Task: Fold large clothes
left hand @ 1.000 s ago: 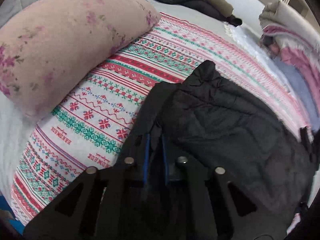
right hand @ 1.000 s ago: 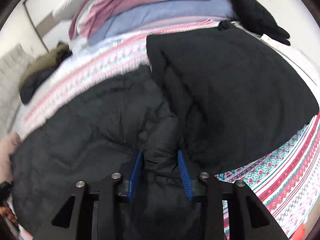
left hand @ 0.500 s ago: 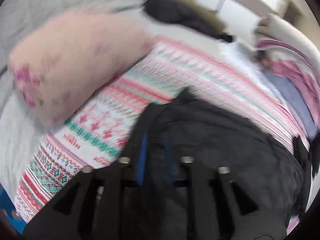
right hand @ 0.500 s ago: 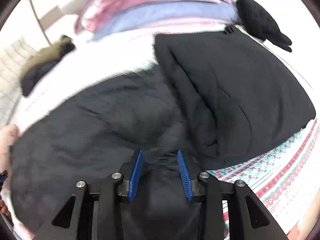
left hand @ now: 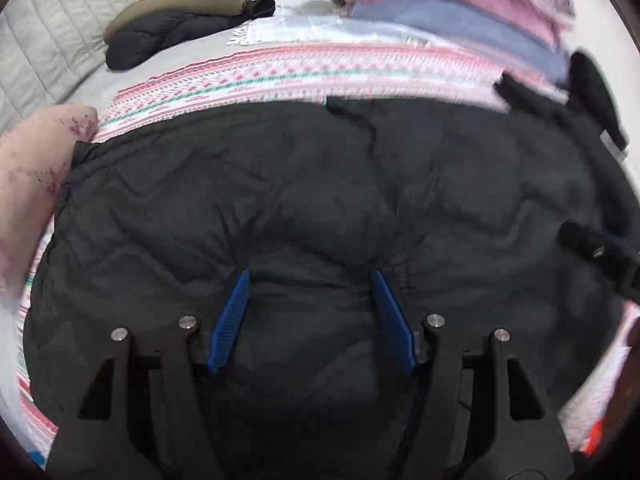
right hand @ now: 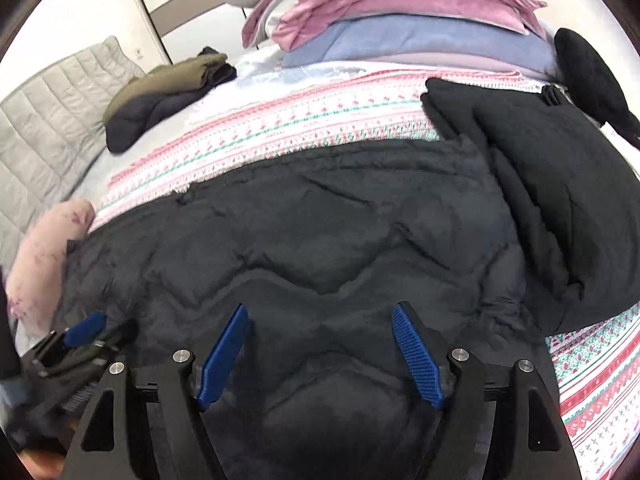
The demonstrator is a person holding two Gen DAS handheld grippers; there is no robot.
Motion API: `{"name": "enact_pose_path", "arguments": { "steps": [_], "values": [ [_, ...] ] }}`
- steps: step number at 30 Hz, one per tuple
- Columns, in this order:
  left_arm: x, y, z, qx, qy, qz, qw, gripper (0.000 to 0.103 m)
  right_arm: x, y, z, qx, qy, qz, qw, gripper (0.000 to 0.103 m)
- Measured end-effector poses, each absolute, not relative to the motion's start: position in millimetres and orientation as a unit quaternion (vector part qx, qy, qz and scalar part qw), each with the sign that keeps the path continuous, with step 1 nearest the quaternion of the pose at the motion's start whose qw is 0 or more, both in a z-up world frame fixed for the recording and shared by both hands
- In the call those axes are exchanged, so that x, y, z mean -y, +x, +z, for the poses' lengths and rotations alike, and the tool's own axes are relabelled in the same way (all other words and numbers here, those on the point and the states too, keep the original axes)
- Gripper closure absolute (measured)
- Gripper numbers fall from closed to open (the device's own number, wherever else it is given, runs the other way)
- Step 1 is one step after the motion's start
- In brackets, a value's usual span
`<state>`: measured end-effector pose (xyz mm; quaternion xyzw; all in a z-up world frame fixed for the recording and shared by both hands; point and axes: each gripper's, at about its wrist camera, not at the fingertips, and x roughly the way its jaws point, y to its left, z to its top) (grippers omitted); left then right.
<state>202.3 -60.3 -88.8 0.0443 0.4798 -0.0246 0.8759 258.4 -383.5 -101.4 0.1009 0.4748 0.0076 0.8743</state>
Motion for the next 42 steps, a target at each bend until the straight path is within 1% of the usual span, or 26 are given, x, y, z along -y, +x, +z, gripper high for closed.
{"name": "enact_pose_path", "arguments": {
  "steps": [4,9,14,17,20,21,24,30,35,42],
  "values": [
    [53.2,209.5,-94.9,-0.497,0.021,-0.023,0.867,0.037,377.3,266.5,-117.8,-0.494,0.079,0.004,0.866,0.025],
    [51.8,216.8,-73.6,-0.496,-0.009,-0.047,0.867,0.037,378.2,268.8,-117.4,-0.495,0.076,-0.002,0.866,0.024],
    [73.4,251.5,-48.6,-0.463,0.035,-0.039,0.885,0.037,377.4,265.4,-109.7,-0.482,0.076,-0.009,0.873,0.024],
    [74.8,278.2,-61.2,-0.477,0.039,-0.020,0.878,0.037,377.4,266.4,-108.3,-0.478,0.068,-0.021,0.875,0.024],
    [74.7,298.5,-91.1,-0.506,0.043,-0.015,0.861,0.037,375.8,267.3,-109.7,-0.478,0.051,-0.031,0.877,0.024],
    [76.4,300.3,-98.5,-0.505,0.052,-0.013,0.862,0.037,375.2,267.8,-110.7,-0.479,0.047,-0.032,0.876,0.024],
    [82.0,298.9,-104.0,-0.500,0.075,-0.008,0.863,0.037,373.1,269.5,-113.9,-0.483,0.036,-0.038,0.874,0.024],
    [76.5,297.3,-102.2,-0.498,0.065,-0.011,0.865,0.037,369.8,265.1,-110.6,-0.476,0.018,-0.048,0.878,0.024],
    [74.7,288.3,-86.9,-0.489,0.054,-0.014,0.871,0.037,366.5,258.0,-103.6,-0.469,-0.001,-0.060,0.881,0.024],
    [71.0,252.5,-63.2,-0.471,0.047,-0.030,0.881,0.037,364.8,234.4,-84.3,-0.449,-0.019,-0.074,0.890,0.024]
  ]
}}
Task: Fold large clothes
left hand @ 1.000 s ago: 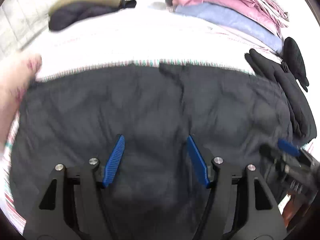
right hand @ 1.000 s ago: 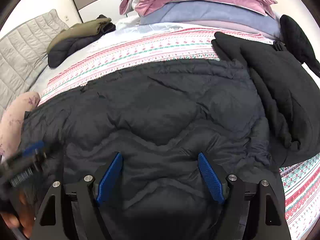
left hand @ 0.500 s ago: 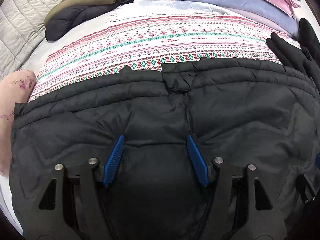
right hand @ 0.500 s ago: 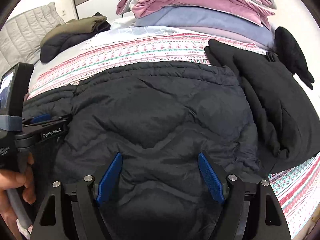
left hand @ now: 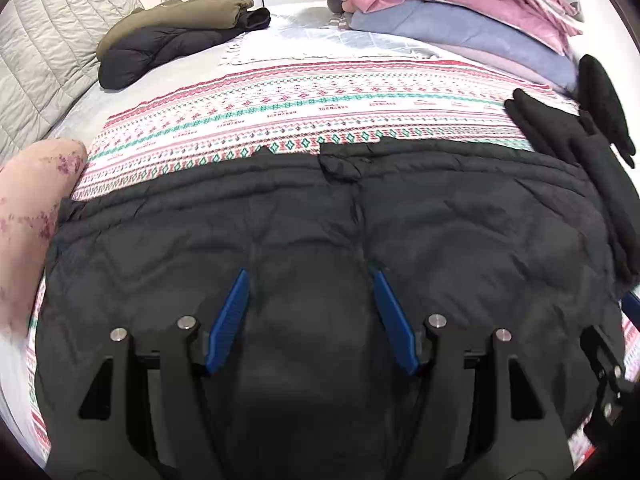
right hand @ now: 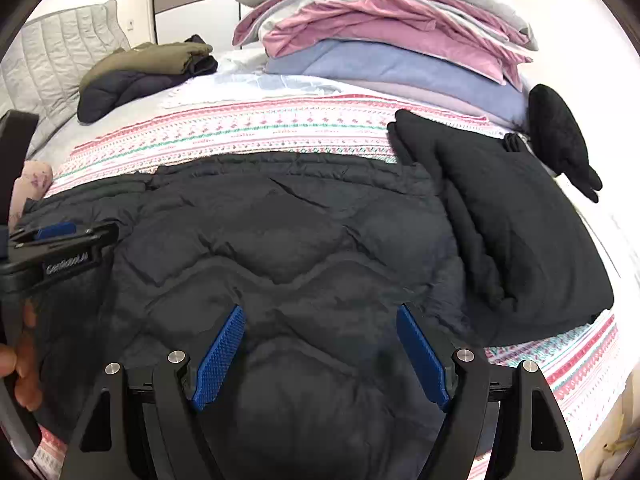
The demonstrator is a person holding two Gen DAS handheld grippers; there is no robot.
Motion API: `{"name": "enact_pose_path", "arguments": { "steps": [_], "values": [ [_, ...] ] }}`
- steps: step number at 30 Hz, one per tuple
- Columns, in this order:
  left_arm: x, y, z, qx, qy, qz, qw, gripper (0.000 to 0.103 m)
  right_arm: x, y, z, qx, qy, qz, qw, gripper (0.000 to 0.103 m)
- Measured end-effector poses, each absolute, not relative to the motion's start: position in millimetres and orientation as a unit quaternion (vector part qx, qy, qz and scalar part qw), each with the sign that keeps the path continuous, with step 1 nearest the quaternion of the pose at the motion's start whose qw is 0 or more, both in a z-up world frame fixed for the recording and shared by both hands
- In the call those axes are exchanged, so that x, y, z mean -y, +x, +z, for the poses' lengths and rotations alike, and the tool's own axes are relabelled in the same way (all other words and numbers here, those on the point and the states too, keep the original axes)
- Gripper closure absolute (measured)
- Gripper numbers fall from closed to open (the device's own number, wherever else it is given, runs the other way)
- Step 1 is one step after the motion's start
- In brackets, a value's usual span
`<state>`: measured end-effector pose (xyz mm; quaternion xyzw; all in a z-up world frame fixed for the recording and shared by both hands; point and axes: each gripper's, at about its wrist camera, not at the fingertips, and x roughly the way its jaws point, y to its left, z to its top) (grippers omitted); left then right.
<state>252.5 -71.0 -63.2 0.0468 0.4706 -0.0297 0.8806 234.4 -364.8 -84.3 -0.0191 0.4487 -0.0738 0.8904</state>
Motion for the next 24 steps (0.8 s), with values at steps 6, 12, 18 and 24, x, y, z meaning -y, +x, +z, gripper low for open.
{"name": "enact_pose_path", "arguments": {
  "steps": [6,12,18,24],
  "values": [
    [66.5,222.7,-69.6,-0.473,0.064,-0.034,0.878,0.037,369.8,211.0,-73.7,-0.440,-0.036,-0.093,0.892,0.024],
    [70.5,209.8,-80.8,-0.480,0.076,-0.039,0.873,0.037,377.3,181.3,-61.3,-0.431,-0.038,-0.112,0.895,0.023],
    [74.9,208.0,-93.3,-0.487,0.087,-0.023,0.869,0.037,418.3,153.7,-69.8,-0.463,0.091,-0.092,0.877,0.023],
    [70.5,210.4,-93.4,-0.495,0.067,-0.026,0.866,0.037,510.9,128.1,-130.4,-0.513,0.363,-0.095,0.772,0.022]
  ]
}}
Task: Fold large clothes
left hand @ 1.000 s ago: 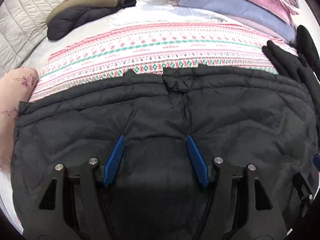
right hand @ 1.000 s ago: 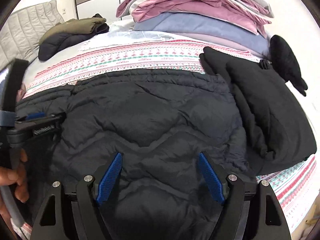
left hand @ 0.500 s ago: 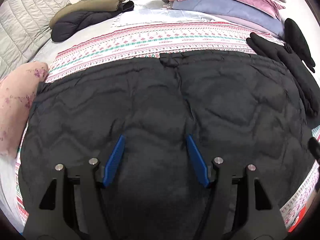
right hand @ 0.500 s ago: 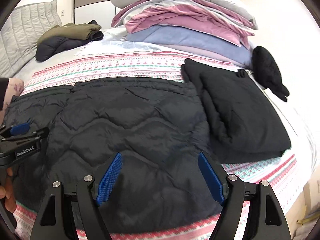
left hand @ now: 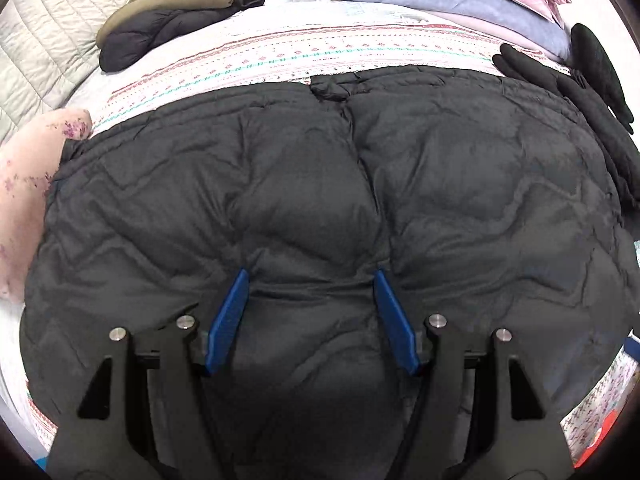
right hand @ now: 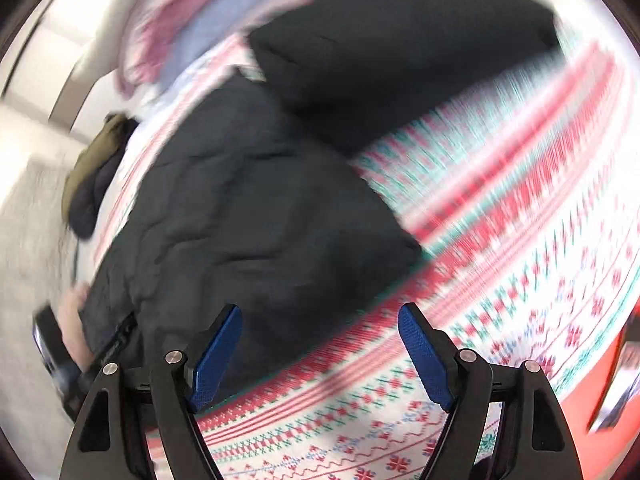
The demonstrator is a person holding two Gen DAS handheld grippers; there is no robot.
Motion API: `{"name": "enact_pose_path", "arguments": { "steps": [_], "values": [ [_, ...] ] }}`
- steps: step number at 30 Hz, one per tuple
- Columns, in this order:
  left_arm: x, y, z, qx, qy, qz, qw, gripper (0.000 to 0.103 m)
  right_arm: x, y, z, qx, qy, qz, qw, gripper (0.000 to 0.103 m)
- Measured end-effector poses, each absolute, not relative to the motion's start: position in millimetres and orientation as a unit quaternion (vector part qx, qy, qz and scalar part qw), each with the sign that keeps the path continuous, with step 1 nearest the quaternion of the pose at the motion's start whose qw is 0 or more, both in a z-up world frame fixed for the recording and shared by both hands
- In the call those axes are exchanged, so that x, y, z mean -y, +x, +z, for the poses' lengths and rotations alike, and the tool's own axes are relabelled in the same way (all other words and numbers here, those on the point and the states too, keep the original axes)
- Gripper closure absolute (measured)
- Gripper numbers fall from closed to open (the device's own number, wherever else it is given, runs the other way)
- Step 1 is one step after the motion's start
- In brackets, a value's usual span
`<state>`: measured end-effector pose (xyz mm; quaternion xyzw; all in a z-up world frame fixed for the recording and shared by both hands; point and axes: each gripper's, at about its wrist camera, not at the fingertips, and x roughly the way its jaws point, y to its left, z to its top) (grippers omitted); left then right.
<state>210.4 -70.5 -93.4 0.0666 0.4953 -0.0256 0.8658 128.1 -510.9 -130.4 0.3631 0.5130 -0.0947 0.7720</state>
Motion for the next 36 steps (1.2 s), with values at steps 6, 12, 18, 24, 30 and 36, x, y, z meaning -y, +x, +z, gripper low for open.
{"name": "enact_pose_path", "arguments": {
  "steps": [6,12,18,24,30,36],
  "values": [
    [73.4,211.3,-95.8,-0.495,0.069,-0.021,0.866,0.037,518.8,132.7,-147.4,-0.494,0.442,-0.050,0.747,0.022],
    [73.2,211.2,-96.8,-0.496,0.067,-0.024,0.866,0.037,509.3,144.1,-168.5,-0.485,0.503,-0.043,0.714,0.022],
    [71.8,211.8,-98.4,-0.496,0.069,-0.026,0.865,0.037,501.4,155.3,-166.0,-0.464,0.513,-0.058,0.720,0.021],
    [71.0,213.0,-99.5,-0.497,0.067,-0.027,0.864,0.037,497.3,160.4,-142.8,-0.422,0.496,-0.048,0.757,0.039],
    [71.1,213.5,-100.7,-0.497,0.071,-0.026,0.864,0.037,484.6,157.3,-108.0,-0.386,0.440,-0.034,0.810,0.076],
    [76.0,212.5,-101.1,-0.496,0.078,-0.032,0.864,0.037,473.6,142.6,-79.5,-0.351,0.397,-0.014,0.848,0.087]
  ]
}}
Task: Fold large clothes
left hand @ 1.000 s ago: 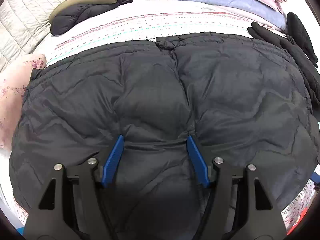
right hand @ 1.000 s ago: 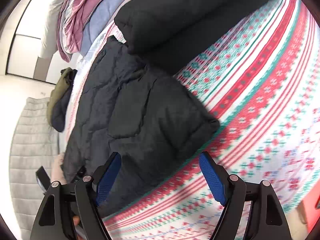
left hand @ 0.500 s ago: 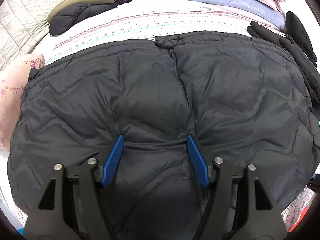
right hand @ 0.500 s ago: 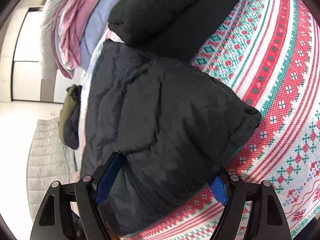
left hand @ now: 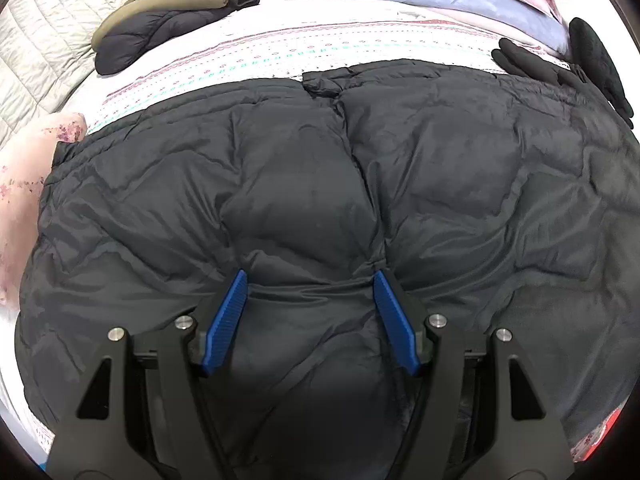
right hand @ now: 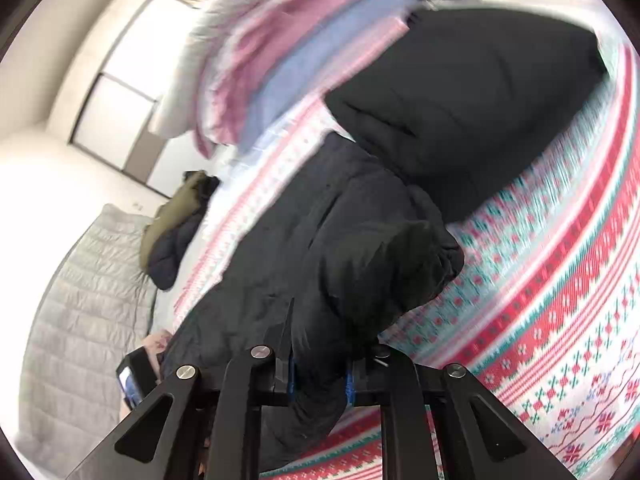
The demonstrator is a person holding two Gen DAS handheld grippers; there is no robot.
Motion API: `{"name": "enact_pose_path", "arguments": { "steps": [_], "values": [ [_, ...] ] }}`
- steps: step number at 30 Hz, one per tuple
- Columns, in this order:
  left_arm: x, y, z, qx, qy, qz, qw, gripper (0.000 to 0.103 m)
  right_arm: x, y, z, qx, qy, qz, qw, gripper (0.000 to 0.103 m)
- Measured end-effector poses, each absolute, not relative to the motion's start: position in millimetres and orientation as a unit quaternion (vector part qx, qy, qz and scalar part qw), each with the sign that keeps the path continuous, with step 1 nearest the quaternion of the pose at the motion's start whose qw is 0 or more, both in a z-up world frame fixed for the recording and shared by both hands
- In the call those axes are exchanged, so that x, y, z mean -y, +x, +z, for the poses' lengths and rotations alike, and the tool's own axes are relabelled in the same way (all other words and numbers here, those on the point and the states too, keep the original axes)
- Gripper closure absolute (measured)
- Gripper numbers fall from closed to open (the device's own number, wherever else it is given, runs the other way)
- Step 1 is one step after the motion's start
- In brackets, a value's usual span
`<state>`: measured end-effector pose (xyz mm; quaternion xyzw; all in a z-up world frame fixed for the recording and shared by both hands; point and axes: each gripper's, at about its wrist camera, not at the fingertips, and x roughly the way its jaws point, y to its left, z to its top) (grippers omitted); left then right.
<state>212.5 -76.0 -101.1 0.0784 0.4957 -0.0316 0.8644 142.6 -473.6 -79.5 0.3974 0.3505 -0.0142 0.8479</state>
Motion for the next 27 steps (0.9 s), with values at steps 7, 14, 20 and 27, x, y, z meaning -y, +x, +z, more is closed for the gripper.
{"name": "enact_pose_path", "arguments": {
  "steps": [7,14,20,27],
  "values": [
    [80.0,210.4,-103.8,-0.493,0.086,-0.033,0.865,0.037,415.6,130.0,-25.0,-0.269,0.265,0.018,0.926,0.088],
    [62.7,216.3,-89.1,-0.517,0.041,-0.079,0.851,0.037,377.8,120.4,-9.5,-0.247,0.181,0.010,0.952,0.088],
    [41.2,240.0,-37.9,-0.480,0.003,-0.079,0.874,0.037,387.0,124.6,-15.5,-0.250,0.205,0.012,0.946,0.088],
    [70.2,290.5,-82.0,-0.529,0.030,-0.077,0.845,0.037,386.0,127.9,-14.0,-0.248,0.230,0.011,0.941,0.088]
  ]
}}
